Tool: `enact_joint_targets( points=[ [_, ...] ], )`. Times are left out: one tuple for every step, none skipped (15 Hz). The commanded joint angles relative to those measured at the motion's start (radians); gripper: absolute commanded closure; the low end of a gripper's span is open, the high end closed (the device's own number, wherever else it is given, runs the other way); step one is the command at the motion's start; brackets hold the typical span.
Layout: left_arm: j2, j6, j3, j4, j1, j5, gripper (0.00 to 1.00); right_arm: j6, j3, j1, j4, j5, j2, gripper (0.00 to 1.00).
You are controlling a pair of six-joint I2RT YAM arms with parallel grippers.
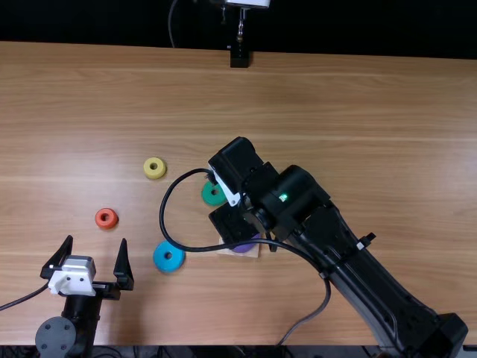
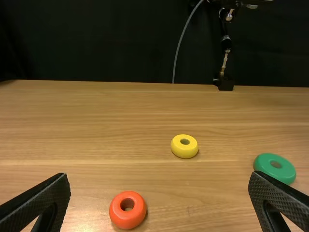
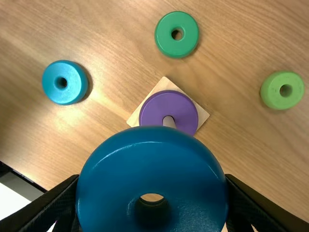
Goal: Build the Hanoi tower: stack the rings onto the peg from bottom to top in this color order: purple, dark blue, light blue, dark green, light green, yellow, orange.
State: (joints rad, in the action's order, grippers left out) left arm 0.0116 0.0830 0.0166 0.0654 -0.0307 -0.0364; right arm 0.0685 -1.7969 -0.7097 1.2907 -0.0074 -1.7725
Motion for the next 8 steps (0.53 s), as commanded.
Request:
enact_joint_targets(
  points=[
    [-0.012, -0.004, -0.017, 0.017, 0.006, -0.008, 0.0, 0.0, 0.019, 0.015, 0.001, -0.002, 0.03, 1.0],
    [-0.012, -0.006, -0.017, 0.017, 0.006, -0.008, 0.0, 0.0, 0.019, 0.026, 0.001, -0.002, 0.028, 1.0],
    [-0.012, -0.006, -0.017, 0.017, 0.006, -0.008, 0.0, -0.002, 0.019, 0.032, 0.001, -0.004, 0.03, 1.0],
    [-0.012, -0.006, -0.017, 0.017, 0.006, -0.008, 0.0, -0.002, 0.018, 0.032, -0.001, -0.004, 0.03, 1.0],
    [-0.012, -0.006, -0.017, 0.017, 0.006, -0.008, 0.0, -0.002, 0.019, 0.032, -0.001, -0.004, 0.03, 1.0],
    [-0.012, -0.006, -0.017, 0.017, 0.006, -0.008, 0.0, -0.002, 0.019, 0.033, 0.001, -0.004, 0.03, 1.0],
    [-0.012, -0.006, -0.017, 0.017, 0.006, -0.008, 0.0, -0.002, 0.027, 0.035, 0.001, -0.004, 0.03, 1.0],
    [-0.012, -0.004, -0.017, 0.017, 0.006, -0.008, 0.0, -0.004, 0.036, 0.035, -0.001, -0.002, 0.03, 1.0]
  ],
)
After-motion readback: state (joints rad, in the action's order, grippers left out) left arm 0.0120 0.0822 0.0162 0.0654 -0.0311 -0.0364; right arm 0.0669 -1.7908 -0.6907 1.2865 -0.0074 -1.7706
